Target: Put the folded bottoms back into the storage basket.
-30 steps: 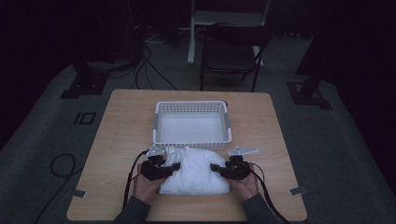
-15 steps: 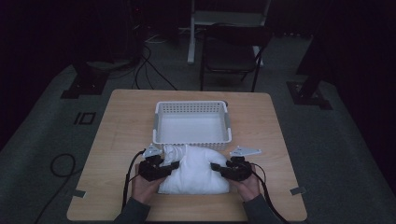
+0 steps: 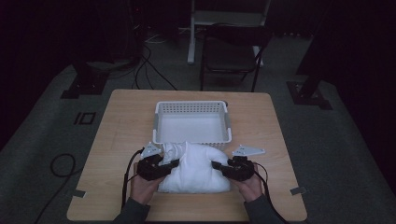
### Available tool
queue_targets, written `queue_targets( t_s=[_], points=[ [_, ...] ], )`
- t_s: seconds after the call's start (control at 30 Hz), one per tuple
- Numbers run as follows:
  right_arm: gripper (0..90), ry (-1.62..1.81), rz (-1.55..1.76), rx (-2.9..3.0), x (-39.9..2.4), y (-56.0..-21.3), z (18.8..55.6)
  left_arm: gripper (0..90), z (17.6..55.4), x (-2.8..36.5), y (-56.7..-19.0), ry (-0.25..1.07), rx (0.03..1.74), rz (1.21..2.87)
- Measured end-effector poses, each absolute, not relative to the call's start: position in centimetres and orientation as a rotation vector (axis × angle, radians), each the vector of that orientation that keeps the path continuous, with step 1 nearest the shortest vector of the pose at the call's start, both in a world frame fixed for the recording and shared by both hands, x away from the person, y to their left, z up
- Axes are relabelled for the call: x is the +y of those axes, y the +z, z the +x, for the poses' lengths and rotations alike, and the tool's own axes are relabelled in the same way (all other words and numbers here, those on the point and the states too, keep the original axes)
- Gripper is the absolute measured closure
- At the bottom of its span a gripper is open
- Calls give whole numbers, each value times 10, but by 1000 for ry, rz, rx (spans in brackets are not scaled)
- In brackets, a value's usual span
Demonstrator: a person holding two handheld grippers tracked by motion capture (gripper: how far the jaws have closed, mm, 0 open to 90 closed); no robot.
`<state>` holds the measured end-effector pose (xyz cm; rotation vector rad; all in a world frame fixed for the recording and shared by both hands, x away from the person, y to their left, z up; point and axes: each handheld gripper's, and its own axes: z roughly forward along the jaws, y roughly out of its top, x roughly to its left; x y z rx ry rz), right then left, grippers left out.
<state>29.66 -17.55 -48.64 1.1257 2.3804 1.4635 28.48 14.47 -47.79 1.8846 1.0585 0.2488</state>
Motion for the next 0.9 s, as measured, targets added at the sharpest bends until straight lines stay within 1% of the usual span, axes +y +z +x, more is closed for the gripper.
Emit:
queue_targets(
  t_s=[0.4,0.9],
  points=[
    [704,1488,1087,2356,-176,-470,291,595,277,145,-459,303,1023,1885],
    [705,1497,1031,2325,-174,-450,290,596,276,149,-442,315,1012,1853]
  ],
)
